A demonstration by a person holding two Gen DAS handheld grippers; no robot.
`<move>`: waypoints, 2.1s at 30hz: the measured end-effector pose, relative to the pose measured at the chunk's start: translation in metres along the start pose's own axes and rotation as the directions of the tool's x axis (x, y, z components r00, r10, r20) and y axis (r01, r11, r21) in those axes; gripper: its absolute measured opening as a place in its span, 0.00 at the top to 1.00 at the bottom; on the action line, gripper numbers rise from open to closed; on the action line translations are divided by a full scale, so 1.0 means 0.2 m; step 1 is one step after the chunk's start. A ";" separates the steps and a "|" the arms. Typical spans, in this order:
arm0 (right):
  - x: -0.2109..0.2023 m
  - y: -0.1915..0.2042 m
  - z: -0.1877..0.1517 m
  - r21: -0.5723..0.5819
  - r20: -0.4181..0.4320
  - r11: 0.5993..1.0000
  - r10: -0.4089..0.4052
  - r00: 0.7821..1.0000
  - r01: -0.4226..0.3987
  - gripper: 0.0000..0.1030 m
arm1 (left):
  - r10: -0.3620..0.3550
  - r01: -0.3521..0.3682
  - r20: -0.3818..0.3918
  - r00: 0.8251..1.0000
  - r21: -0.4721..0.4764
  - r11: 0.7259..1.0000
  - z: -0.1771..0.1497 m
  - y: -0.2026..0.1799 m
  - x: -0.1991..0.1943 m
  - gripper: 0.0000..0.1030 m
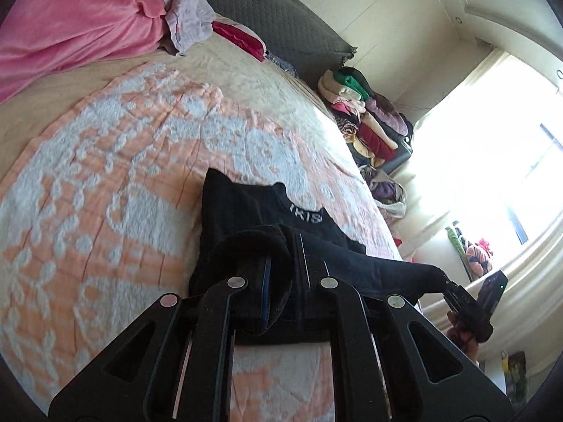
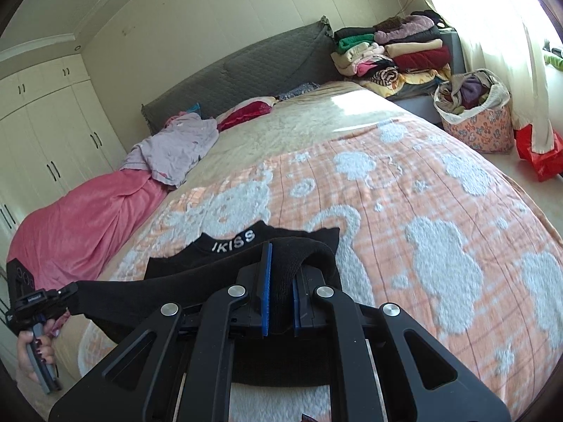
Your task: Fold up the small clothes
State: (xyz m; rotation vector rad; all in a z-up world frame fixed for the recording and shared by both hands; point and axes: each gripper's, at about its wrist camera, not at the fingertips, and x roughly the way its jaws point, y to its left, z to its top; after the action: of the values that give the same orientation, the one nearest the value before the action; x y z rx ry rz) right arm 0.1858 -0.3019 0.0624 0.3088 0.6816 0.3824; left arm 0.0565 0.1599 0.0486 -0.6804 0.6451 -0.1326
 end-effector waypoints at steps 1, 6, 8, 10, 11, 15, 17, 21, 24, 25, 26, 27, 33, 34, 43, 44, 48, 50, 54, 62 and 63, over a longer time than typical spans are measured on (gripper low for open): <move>0.02 0.00 0.02 -0.009 0.002 1.000 0.000 1.000 0.000 0.92 | 0.003 -0.003 0.004 1.000 -0.002 1.000 0.02 0.01 0.02 0.96; 0.16 -0.01 0.10 -0.036 -0.006 0.999 -0.020 1.000 0.020 0.92 | 0.030 -0.030 0.005 1.000 -0.019 0.999 0.10 0.05 0.15 0.96; 0.22 -0.02 0.10 -0.040 -0.020 0.999 -0.035 0.999 0.034 0.92 | 0.047 -0.047 0.003 0.999 -0.019 0.999 0.12 0.07 0.19 0.96; 0.28 -0.03 0.10 -0.048 -0.038 0.997 -0.055 0.998 0.053 0.92 | 0.066 -0.066 -0.010 0.998 -0.018 0.998 0.13 0.09 0.25 0.96; 0.31 -0.03 0.09 -0.049 -0.047 0.997 -0.068 0.997 0.066 0.92 | 0.072 -0.072 -0.015 0.997 -0.017 0.997 0.14 0.09 0.28 0.96; 0.41 -0.07 0.05 -0.027 -0.087 0.996 -0.091 0.992 0.089 0.92 | 0.110 -0.111 -0.041 0.993 -0.012 0.994 0.14 0.13 0.38 0.96; 0.45 -0.09 0.01 -0.009 -0.115 0.994 -0.105 0.988 0.104 0.87 | 0.129 -0.129 -0.055 0.990 -0.005 0.992 0.12 0.14 0.42 0.95; 0.44 -0.10 -0.04 -0.004 -0.124 0.990 -0.140 0.982 0.140 0.43 | 0.147 -0.145 -0.060 0.987 0.043 0.989 0.08 0.11 0.42 0.67; 0.39 -0.10 -0.07 -0.006 -0.110 0.989 -0.147 0.983 0.147 0.43 | 0.185 -0.182 -0.026 0.982 0.091 0.979 0.05 0.07 0.36 0.59; 0.37 -0.09 -0.09 -0.008 -0.110 0.989 -0.145 0.983 0.145 0.43 | 0.190 -0.187 -0.017 0.982 0.099 0.977 0.04 0.06 0.34 0.59; 0.36 -0.09 -0.11 -0.013 -0.110 0.990 -0.142 0.984 0.141 0.43 | 0.195 -0.193 -0.005 0.981 0.113 0.975 0.03 0.04 0.32 0.58; 0.35 -0.08 -0.12 -0.017 -0.113 0.990 -0.140 0.984 0.139 0.43 | 0.200 -0.199 0.002 0.980 0.126 0.972 0.01 0.02 0.30 0.57; 0.31 0.02 -0.20 -0.064 -0.132 0.994 -0.100 0.986 0.093 0.42 | 0.240 -0.239 0.024 0.970 0.219 0.946 -0.09 -0.10 0.24 0.57; 0.30 0.04 -0.21 -0.074 -0.139 0.994 -0.091 0.986 0.082 0.43 | 0.240 -0.237 0.017 0.971 0.231 0.943 -0.11 -0.11 0.24 0.57; 0.37 0.21 -0.34 -0.203 -0.224 0.978 -0.094 0.970 0.049 0.67 | 0.303 -0.248 -0.104 0.947 0.364 0.898 -0.30 -0.15 0.46 0.72; 0.40 0.22 -0.36 -0.219 -0.237 0.974 -0.107 0.966 0.054 0.67 | 0.312 -0.250 -0.112 0.944 0.376 0.892 -0.31 -0.15 0.49 0.72; 0.51 0.23 -0.39 -0.269 -0.273 0.959 -0.162 0.948 0.086 0.68 | 0.383 -0.298 -0.115 0.916 0.442 0.846 -0.32 -0.15 0.61 0.72; 0.59 0.21 -0.40 -0.303 -0.291 0.946 -0.209 0.934 0.118 0.71 | 0.395 -0.306 -0.104 0.913 0.465 0.831 -0.30 -0.15 0.65 0.72; 0.69 0.20 -0.39 -0.333 -0.291 0.934 -0.235 0.927 0.132 0.71 | 0.405 -0.311 -0.100 0.909 0.484 0.818 -0.25 -0.16 0.73 0.71; 0.85 0.16 -0.27 -0.291 -0.296 0.948 -0.218 0.930 0.130 0.72 | 0.394 -0.313 -0.099 0.914 0.449 0.837 -0.12 -0.13 0.86 0.71; 0.86 0.17 -0.25 -0.283 -0.294 0.950 -0.217 0.931 0.132 0.72 | 0.390 -0.314 -0.095 0.916 0.437 0.843 -0.09 -0.13 0.86 0.71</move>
State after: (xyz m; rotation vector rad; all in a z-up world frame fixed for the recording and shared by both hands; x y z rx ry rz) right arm 0.2682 -0.1892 -0.0560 -0.0686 0.9616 0.3477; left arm 0.1866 0.0749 -0.0332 -0.1280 0.8769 0.0157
